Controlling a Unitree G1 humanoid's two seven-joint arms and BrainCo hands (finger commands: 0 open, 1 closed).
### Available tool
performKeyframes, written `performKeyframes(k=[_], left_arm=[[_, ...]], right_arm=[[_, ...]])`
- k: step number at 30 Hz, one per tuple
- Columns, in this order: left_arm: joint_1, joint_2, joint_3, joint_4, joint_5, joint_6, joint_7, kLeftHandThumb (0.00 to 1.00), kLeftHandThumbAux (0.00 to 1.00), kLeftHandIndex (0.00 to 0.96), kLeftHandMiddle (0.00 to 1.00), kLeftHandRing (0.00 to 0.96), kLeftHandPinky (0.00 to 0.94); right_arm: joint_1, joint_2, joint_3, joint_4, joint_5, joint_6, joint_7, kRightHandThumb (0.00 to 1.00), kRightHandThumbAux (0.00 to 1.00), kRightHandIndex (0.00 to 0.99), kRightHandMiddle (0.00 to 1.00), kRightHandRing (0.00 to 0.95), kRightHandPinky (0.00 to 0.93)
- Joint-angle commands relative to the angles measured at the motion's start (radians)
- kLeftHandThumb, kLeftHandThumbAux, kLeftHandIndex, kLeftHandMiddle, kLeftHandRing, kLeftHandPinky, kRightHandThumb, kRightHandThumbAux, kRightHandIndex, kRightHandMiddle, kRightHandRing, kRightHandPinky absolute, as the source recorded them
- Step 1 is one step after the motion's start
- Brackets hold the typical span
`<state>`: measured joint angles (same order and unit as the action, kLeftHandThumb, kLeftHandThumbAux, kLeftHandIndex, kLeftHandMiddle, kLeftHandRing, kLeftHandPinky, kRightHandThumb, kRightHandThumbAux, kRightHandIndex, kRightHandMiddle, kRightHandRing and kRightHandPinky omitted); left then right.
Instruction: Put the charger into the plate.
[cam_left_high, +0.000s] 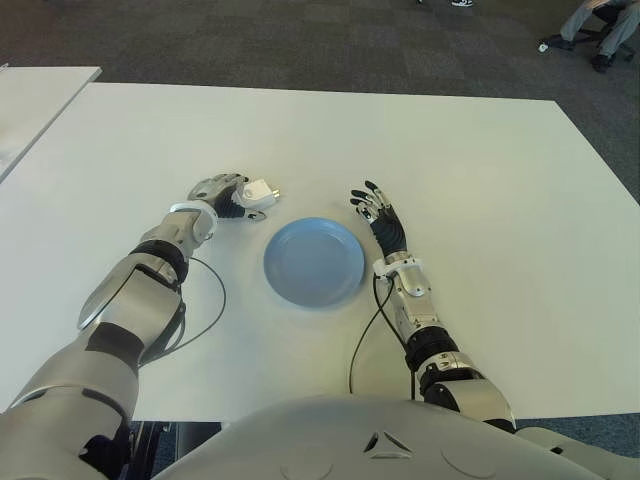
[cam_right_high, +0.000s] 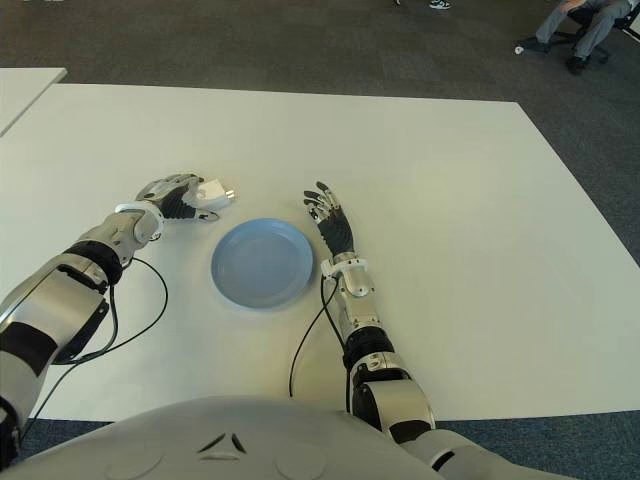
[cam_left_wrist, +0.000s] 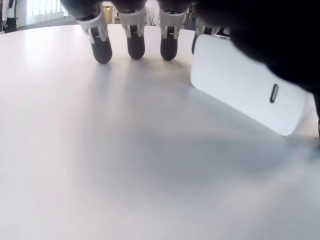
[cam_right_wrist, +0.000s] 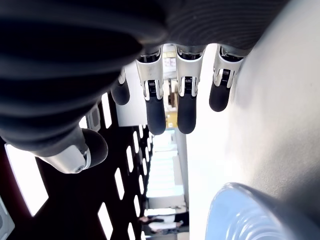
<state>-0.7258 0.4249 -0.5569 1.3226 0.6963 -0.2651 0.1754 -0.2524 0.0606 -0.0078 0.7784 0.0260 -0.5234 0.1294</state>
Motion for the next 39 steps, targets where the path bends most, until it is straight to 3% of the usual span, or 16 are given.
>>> performKeyframes(k=[1, 8, 19, 27, 39], left_arm=[[0.021, -0.028, -0.019, 0.014, 0.014, 0.015, -0.066, 0.052, 0.387, 0.0, 0.004, 0.004, 0.049], [-0.005, -0.022, -0.067, 0.015, 0.059, 0.026, -0.105, 0.037, 0.36, 0.002, 0.02, 0.02, 0.079], [-0.069, -0.009, -0.144, 0.014, 0.12, 0.017, -0.21, 0.095, 0.308, 0.01, 0.064, 0.07, 0.129], [-0.091, 0.006, -0.203, 0.011, 0.177, 0.01, -0.222, 0.111, 0.316, 0.002, 0.081, 0.091, 0.15], [-0.107, 0.02, -0.213, 0.003, 0.17, 0.012, -0.248, 0.109, 0.307, 0.0, 0.049, 0.056, 0.119]], right_arm=[[0.041, 0.011, 0.003, 0.022, -0.003, 0.037, -0.009, 0.0, 0.505, 0.083, 0.247, 0.217, 0.159], [0.039, 0.013, 0.004, 0.026, 0.002, 0.04, -0.01, 0.0, 0.503, 0.084, 0.249, 0.22, 0.163], [0.04, 0.02, 0.004, 0.021, 0.006, 0.045, -0.016, 0.0, 0.508, 0.086, 0.259, 0.226, 0.16], [0.041, 0.021, 0.004, 0.021, 0.009, 0.047, -0.015, 0.0, 0.509, 0.086, 0.259, 0.225, 0.159], [0.037, 0.024, 0.003, 0.027, 0.015, 0.043, -0.017, 0.0, 0.514, 0.091, 0.261, 0.227, 0.166]])
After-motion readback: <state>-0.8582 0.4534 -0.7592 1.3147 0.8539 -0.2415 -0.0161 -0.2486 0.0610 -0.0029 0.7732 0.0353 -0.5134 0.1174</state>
